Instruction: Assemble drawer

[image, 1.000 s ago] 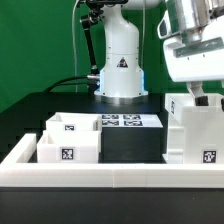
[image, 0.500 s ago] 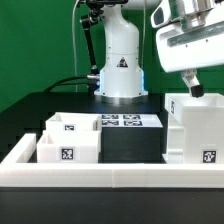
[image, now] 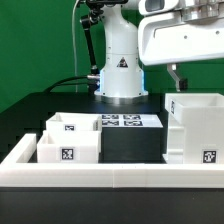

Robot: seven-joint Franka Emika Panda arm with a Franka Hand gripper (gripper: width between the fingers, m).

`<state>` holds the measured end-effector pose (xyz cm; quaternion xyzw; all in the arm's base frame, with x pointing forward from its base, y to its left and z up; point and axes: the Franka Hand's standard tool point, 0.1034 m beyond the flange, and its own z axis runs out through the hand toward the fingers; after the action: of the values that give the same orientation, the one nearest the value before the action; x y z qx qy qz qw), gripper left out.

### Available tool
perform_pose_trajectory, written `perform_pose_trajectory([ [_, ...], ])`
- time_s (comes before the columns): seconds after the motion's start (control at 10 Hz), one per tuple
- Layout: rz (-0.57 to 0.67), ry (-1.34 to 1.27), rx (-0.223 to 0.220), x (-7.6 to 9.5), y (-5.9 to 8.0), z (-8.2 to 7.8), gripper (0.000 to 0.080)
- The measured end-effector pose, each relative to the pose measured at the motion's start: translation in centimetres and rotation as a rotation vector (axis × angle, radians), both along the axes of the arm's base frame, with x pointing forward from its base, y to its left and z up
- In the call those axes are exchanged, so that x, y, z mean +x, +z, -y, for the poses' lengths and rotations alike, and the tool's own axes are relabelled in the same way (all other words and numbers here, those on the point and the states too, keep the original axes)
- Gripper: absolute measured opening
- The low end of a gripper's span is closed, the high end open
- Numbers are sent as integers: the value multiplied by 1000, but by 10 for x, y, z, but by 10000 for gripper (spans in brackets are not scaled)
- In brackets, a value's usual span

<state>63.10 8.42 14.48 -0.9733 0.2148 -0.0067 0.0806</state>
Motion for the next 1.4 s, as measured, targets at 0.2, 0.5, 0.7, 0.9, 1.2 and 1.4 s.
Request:
perform_pose_trajectory([
  [0.2,23,153,-9,0,-1,1,649],
  [0.5,49,424,-40,-13,-6,42,649],
  [0.7,59,478,-61,-21,-15,88,649],
  [0.9,53,487,-65,-27,-25,121,649],
  [1.2,51,486,-65,-27,-26,117,649],
  [1.4,49,486,-65,-28,-27,118,649],
])
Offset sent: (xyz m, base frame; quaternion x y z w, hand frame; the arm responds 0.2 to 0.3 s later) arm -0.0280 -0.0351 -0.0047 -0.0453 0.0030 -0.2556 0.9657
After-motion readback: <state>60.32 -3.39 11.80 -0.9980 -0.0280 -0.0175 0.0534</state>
